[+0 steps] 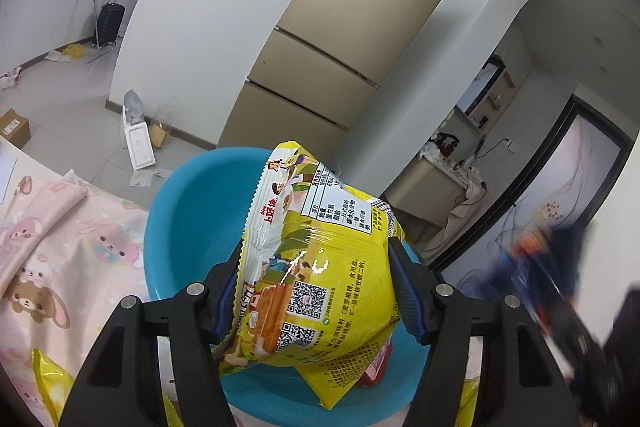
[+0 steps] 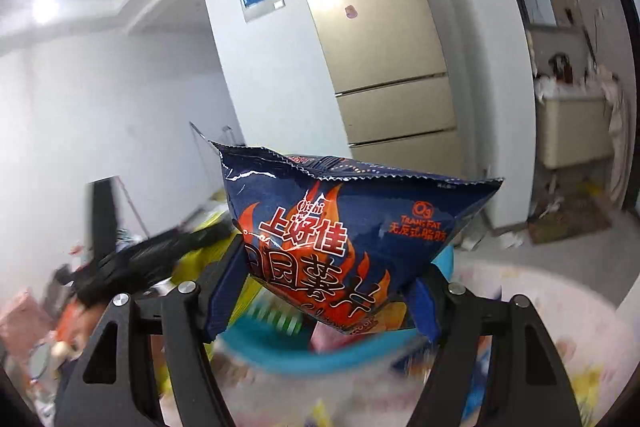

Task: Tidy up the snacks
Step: 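Lift both bags over the blue basin and release them inside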

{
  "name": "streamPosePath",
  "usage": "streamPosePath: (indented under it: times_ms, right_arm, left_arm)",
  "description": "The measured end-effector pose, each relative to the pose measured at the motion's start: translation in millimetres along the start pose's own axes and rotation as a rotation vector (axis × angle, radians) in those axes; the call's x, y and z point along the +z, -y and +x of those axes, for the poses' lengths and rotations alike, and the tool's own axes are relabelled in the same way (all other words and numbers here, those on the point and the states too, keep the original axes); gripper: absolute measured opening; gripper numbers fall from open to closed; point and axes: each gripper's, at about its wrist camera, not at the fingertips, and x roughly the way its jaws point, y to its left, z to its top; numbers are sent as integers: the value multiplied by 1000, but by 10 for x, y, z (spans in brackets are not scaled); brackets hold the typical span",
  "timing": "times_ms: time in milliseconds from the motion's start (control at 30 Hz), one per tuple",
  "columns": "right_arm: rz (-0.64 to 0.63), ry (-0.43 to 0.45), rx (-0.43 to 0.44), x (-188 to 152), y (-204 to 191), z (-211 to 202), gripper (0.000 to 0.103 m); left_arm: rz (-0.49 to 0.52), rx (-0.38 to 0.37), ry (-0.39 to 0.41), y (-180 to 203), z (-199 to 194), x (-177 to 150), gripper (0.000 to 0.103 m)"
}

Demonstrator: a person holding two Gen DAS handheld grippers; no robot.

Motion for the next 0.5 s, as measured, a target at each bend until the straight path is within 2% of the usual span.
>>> streamPosePath:
  times_ms: [67, 133, 200, 300, 400, 467, 500]
  right_arm:
    - [-52, -31, -60, 104, -102, 286, 71]
    - [-76, -99, -111, 111, -155, 594, 71]
    - [-78, -170, -117, 76, -173, 835, 71]
    - [-93, -219, -137, 64, -177, 1048, 71]
    - [-93, -223, -157, 77, -101, 1082, 71]
    - [-99, -219, -168, 115, -70, 1064, 71]
    - [-94, -216, -157, 137, -44, 1046, 73]
  left_arm:
    - [25, 15, -11, 1, 17, 9, 66]
    - [50, 42, -21, 20, 28, -15, 66]
    - [81, 67, -29, 50, 59, -37, 66]
    - [126, 93, -50, 128, 93, -69, 66]
    - [161, 97, -34, 226, 64, -71, 66]
    - [170, 69, -28, 275, 37, -78, 72]
    - [171, 62, -18, 282, 18, -68, 88]
